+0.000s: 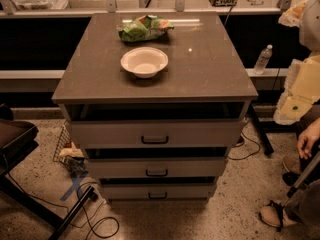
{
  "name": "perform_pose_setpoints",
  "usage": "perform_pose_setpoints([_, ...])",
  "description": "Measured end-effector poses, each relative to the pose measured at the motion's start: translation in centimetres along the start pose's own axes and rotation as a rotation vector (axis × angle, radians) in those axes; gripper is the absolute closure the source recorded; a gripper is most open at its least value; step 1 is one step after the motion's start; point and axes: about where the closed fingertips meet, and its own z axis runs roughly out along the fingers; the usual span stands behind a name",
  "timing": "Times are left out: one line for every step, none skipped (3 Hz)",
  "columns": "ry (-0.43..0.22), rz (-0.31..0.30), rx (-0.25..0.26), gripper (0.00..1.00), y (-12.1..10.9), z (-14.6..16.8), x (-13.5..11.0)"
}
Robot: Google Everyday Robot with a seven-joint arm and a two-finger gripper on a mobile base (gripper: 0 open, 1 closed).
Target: Open middle drawer
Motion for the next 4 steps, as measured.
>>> perform_pose_setpoints([0.000,0.000,0.000,0.00,0.0,0.0,0.0])
perform_pose_setpoints([-0.006,0.018,0.030,0.00,-0.2,1.6,0.2])
perform_pose_setpoints([-0.023,0.059,0.043,0.00,2.0,8.4,2.8])
perform_pose_setpoints([-0.061,0.094,0.042,0.00,3.0,14.6,5.0])
